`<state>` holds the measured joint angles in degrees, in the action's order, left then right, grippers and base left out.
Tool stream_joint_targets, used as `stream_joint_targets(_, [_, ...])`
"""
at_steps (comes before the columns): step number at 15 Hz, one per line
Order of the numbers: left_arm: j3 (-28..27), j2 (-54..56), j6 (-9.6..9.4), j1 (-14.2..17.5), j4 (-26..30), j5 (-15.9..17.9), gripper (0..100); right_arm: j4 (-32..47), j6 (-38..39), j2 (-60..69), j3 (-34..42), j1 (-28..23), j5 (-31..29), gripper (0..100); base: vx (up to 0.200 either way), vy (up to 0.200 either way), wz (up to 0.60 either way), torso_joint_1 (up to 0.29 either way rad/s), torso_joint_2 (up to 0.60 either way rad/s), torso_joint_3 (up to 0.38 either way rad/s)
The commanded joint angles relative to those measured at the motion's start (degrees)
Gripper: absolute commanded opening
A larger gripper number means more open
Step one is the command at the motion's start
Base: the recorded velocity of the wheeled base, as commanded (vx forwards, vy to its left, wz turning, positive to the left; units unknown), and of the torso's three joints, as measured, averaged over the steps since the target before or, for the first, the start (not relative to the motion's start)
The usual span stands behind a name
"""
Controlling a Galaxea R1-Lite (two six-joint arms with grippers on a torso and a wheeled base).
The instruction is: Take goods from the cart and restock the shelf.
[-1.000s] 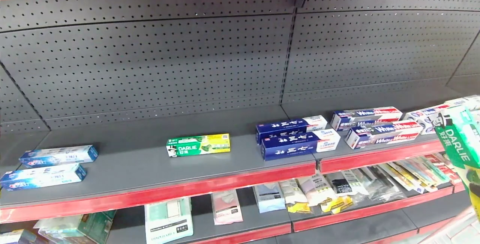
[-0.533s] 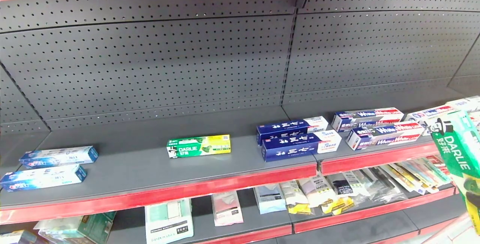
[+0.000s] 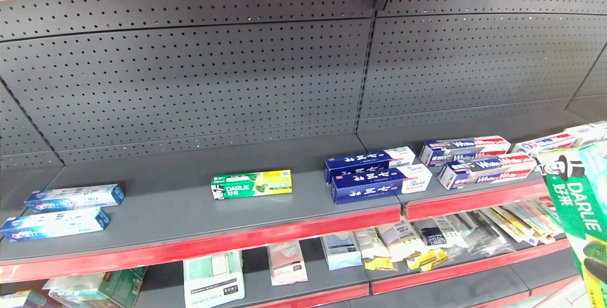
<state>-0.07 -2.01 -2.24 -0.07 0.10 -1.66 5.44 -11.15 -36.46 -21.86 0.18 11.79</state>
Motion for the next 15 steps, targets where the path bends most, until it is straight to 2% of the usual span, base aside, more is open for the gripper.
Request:
stream_joint_targets(1, [-9.42, -11.26, 0.84, -0.01, 0.52, 0.52, 100, 0.01, -0.10, 0.51, -0.55, -0.01, -0.36, 0, 0.000, 0.000, 0.00, 0.000, 0.00, 0.000])
stream_joint_targets(2, [-19.53, -23.48, 7.69, -0.01, 0.43, 0.25, 100, 0.01, -0.10, 0.60, -0.55, -0.01, -1.15, 0, 0.000, 0.000, 0.00, 0.000, 0.00, 0.000])
stream_joint_targets(3, [-25.59, -31.56, 15.78, -0.01, 0.61, -0.54, 100, 0.01, -0.10, 0.69, -0.38, -0.01, -1.94, 0, 0.000, 0.000, 0.00, 0.000, 0.00, 0.000])
stream_joint_targets(4, [-27.44, -38.51, 15.87, 0.07, 0.34, -2.30, 100, 0.01, -0.18, 0.34, -0.11, -0.01, -2.30, 0, 0.000, 0.000, 0.00, 0.000, 0.00, 0.000])
stream_joint_targets(6, [-29.37, -50.37, 15.95, 0.07, -0.62, -2.74, 100, 0.01, -0.18, -0.19, 0.15, -0.01, -2.30, 0, 0.000, 0.000, 0.00, 0.000, 0.00, 0.000])
stream_joint_targets(9, [-30.86, -69.97, 16.04, -0.37, -11.17, -3.70, 100, 0.10, -0.80, -1.24, -0.20, 0.26, -2.21, 0, 0.000, 0.000, 0.00, 0.000, 0.00, 0.000])
stream_joint_targets(10, [-31.92, -76.12, 17.54, -0.81, -14.42, -4.14, 100, 0.10, -1.24, -1.33, -0.20, 0.26, -2.21, 0, 0.000, 0.000, 0.00, 0.000, 0.00, 0.000])
stream_joint_targets(11, [-33.85, -80.43, 20.96, -2.12, -17.24, -4.23, 100, 0.10, -1.59, -1.59, -0.11, 0.26, -2.21, 0, 0.000, 0.000, 0.00, 0.000, 0.00, 0.000])
stream_joint_targets(12, [-35.70, -83.33, 23.69, -3.97, -17.41, -4.32, 100, 0.10, -1.85, -1.68, -0.03, 0.26, -2.21, 0, 0.000, 0.000, 0.00, 0.000, 0.00, 0.000])
stream_joint_targets(13, [-37.46, -86.05, 25.62, -5.73, -17.32, -4.49, 100, 0.10, -2.03, -1.68, -0.03, 0.26, -2.21, 0, 0.000, 0.000, 0.00, 0.000, 0.00, 0.000])
stream_joint_targets(14, [-39.83, -88.78, 26.68, -7.66, -17.24, -4.58, 100, 0.10, -2.38, -1.77, -0.03, 0.34, -2.12, 0, 0.000, 0.000, 0.00, 0.000, 0.00, 0.000])
stream_joint_targets(15, [-41.41, -90.63, 26.85, -8.45, -17.06, -4.58, 100, 0.10, -2.47, -1.77, -0.03, 0.34, -2.12, 0, 0.000, 0.000, 0.00, 0.000, 0.00, 0.000])
